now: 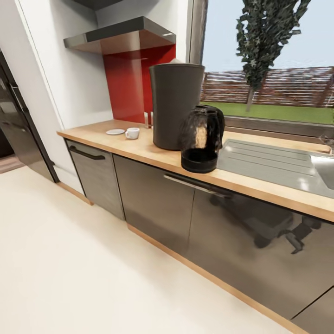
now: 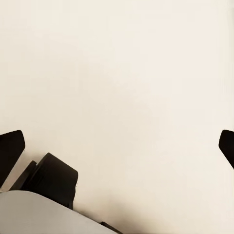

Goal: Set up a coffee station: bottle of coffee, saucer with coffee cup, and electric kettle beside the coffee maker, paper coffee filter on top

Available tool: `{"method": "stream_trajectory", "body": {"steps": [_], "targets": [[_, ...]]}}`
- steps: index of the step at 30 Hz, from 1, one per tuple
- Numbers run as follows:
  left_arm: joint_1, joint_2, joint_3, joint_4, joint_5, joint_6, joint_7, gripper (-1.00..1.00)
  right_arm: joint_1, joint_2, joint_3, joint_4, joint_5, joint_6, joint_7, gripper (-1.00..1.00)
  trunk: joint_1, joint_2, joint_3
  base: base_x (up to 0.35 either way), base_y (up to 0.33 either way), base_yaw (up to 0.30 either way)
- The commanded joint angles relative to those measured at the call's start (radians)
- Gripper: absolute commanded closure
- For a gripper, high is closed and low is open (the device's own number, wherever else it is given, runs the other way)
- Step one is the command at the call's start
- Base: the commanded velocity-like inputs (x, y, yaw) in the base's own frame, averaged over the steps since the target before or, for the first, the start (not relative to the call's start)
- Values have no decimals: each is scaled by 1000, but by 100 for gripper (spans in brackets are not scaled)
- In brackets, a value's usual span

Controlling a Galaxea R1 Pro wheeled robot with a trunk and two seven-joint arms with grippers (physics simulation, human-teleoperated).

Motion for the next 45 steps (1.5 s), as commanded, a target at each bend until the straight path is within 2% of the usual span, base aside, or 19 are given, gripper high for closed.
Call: {"method": "stream_trajectory", "body": {"steps": [1, 2, 3, 4, 5, 6, 7, 8, 9, 10, 12, 14, 16, 24, 38, 45], "targets": [[0, 0, -7, 0, 11, -2, -4, -100, -1, 2, -8, 1, 10, -4, -13, -100, 0, 0, -1, 176, 184, -78], [0, 0, -7, 0, 11, -2, -4, -100, -1, 4, -8, 1, 10, -4, -29, -100, 0, 0, -1, 185, 193, -62], [0, 0, -7, 1, 11, -2, -4, -100, -1, 17, -9, 2, 7, -4, -94, -100, 0, 0, -1, 200, 202, -32], [0, 0, -7, 1, 11, -2, -4, -100, -1, 24, -9, 2, 6, -3, -114, -100, 0, 0, -1, 202, 201, -25], [0, 0, -7, 1, 11, -2, -3, -100, -1, 49, -10, 4, 6, -3, -148, -100, 0, 0, -1, 202, 198, -16], [0, 0, -7, 1, 11, -2, -3, -100, -1, 89, -10, 8, 5, -3, -170, -100, 0, 0, -1, 198, 194, -10], [0, 0, -7, 1, 11, -2, -3, -100, -1, 110, -10, 11, 6, -2, -178, -100, 0, 0, -1, 188, 187, -8], [0, 0, -7, 1, 11, -2, -2, -100, -1, 151, -11, 21, 5, -2, -189, -100, 0, 0, -1, 140, 142, -5], [0, 0, -7, 1, 11, -2, -2, -100, -1, 171, -11, 27, 5, -2, -193, -100, 0, 0, -1, 112, 114, -4], [0, 0, -7, 1, 11, -2, -2, -100, -1, 211, -11, 37, 5, -3, -199, -100, 0, 0, -1, 72, 73, -3], [0, 0, -7, 1, 11, -2, -1, -100, -1, 257, -11, 47, 4, -2, -204, -100, 0, 0, -1, 47, 48, -2], [0, 0, -7, 1, 11, -3, -1, -100, -1, 280, -12, 54, 4, -2, -207, -100, 0, 0, -1, 24, 24, -1], [0, 0, -7, 1, 11, -2, -1, -100, -1, 290, -13, 59, 4, -3, -209, -100, 0, 0, -1, 11, 12, 0], [0, 0, -8, 1, 11, -2, -1, -100, -1, 296, -12, 66, 5, -3, -211, -100, 0, 0, -1, 15, 15, 0], [0, 0, -8, 1, 11, -2, -3, -100, 0, 295, -12, 70, 5, 0, -211, -100, 0, 0, -1, 215, 206, 0], [0, 0, -9, 1, 11, -2, -1, -100, 5, 292, -13, 92, 5, 3, -210, -100, 0, 0, -1, 53, 51, -1]]}}
